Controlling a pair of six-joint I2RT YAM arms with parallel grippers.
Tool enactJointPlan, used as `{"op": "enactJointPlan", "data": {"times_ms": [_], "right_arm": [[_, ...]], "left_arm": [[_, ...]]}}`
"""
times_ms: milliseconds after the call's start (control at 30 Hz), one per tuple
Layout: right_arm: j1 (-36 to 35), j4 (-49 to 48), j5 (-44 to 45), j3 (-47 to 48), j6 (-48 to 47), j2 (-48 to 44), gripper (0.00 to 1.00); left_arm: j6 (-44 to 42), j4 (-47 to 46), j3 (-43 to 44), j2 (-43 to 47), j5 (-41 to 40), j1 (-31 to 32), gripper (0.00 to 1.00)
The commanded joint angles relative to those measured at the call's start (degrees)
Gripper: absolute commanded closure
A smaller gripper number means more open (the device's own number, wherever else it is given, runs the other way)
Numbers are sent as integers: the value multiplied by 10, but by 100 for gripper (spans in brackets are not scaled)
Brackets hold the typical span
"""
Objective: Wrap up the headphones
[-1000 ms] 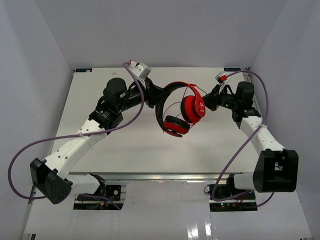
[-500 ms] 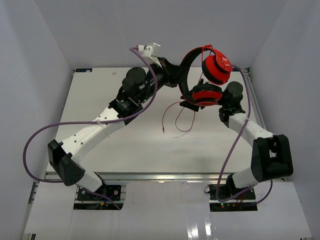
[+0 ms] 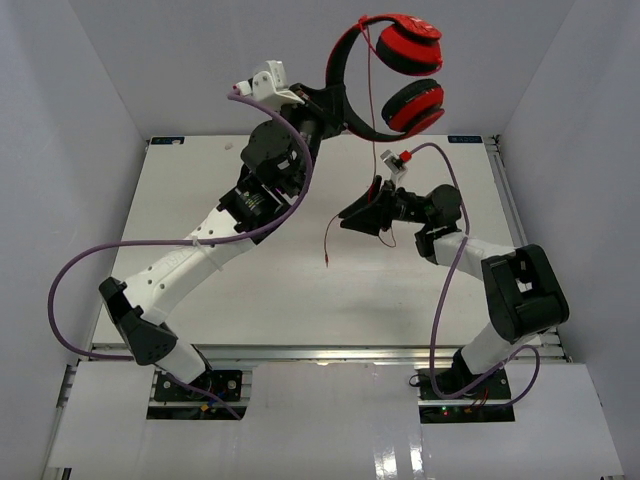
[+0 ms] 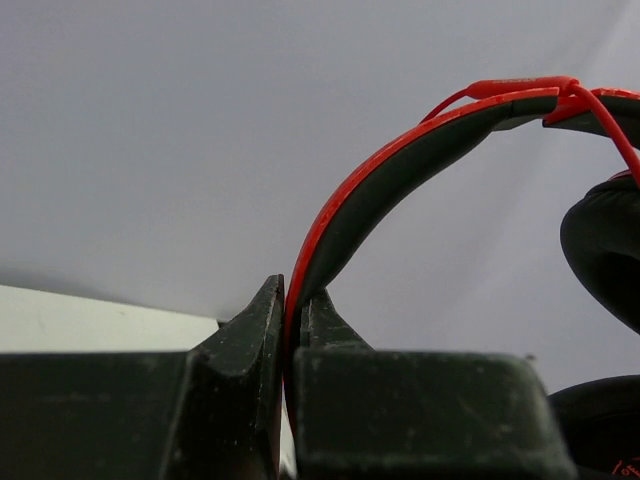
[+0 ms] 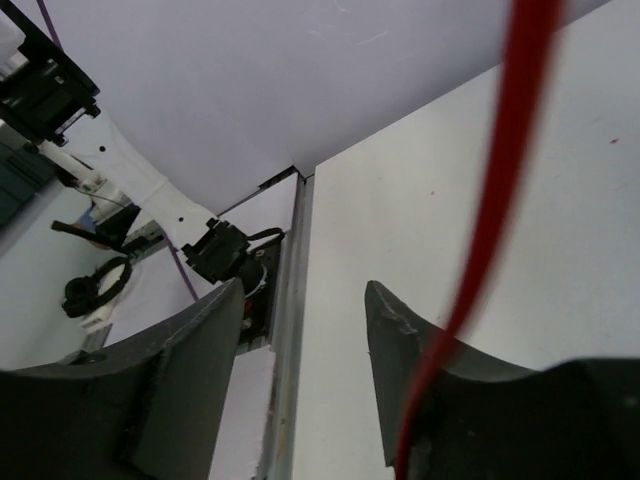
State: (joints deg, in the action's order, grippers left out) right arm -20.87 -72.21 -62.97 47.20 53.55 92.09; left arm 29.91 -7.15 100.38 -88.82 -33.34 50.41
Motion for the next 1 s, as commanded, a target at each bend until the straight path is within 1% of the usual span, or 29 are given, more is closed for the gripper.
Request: {"op": "enactJointPlan", "data": {"times_ms": [0, 67, 100, 133, 167, 200, 267, 300, 367, 433, 467, 500, 567, 600, 633, 667, 733, 767, 867, 900, 933, 967], "right_arm": [[-28, -92, 2, -47, -38, -75, 49], [-40, -15, 3, -68, -97, -110, 55], [-47, 43, 5, -77, -142, -131, 60], [-53, 107, 10, -85, -191, -153, 64], [-58, 153, 20, -86, -256, -167, 72], [-64, 201, 26, -84, -301, -181, 78], [-73, 303, 32, -74, -368, -216, 90], [-74, 358, 36, -58, -402, -228, 92], [-77, 536, 72, -2, -521, -253, 92], [-84, 665, 143, 46, -614, -272, 92], [-88, 722, 155, 71, -655, -278, 92], [-95, 773, 189, 100, -698, -286, 92], [-111, 874, 289, 165, -790, -302, 92], [-125, 915, 345, 185, -818, -305, 92], [-137, 938, 392, 216, -867, -306, 92], [-147, 946, 459, 234, -906, -306, 92], [-166, 945, 541, 249, -965, -303, 92], [-167, 934, 574, 247, -979, -301, 92], [-169, 871, 663, 225, -1047, -290, 92], [-169, 848, 678, 219, -1052, -286, 92], [-169, 831, 688, 207, -1057, -279, 92], [-169, 821, 693, 202, -1057, -278, 92]], "left_arm": [[-115, -107, 23, 17, -174, 0, 100], [-193, -170, 9, 19, -207, 0, 100], [-231, -205, 0, 19, -225, -1, 100], [-251, -240, -9, 17, -244, -4, 100], [-290, -263, -14, 15, -250, -10, 100], [-326, -281, -17, 12, -252, -15, 100], [-382, -292, -26, -1, -272, -31, 100], [-396, -287, -36, -1, -272, -41, 100], [-414, -269, -70, 3, -276, -67, 100], [-402, -231, -102, 11, -265, -93, 100], [-391, -202, -115, 12, -257, -104, 100], [-386, -176, -131, 13, -250, -113, 100], [-384, -129, -172, 12, -238, -127, 100], [-388, -116, -187, 12, -222, -128, 100], [-386, -100, -202, 12, -205, -128, 100], [-378, -62, -221, 12, -171, -127, 100], [-350, -12, -240, 16, -124, -126, 100], [-344, 8, -256, 26, -80, -125, 100], [-330, 49, -320, 70, 93, -122, 100], [-337, 56, -331, 89, 161, -122, 100], [-345, 61, -355, 116, 250, -118, 100], [-352, 60, -355, 116, 252, -117, 100]]}}
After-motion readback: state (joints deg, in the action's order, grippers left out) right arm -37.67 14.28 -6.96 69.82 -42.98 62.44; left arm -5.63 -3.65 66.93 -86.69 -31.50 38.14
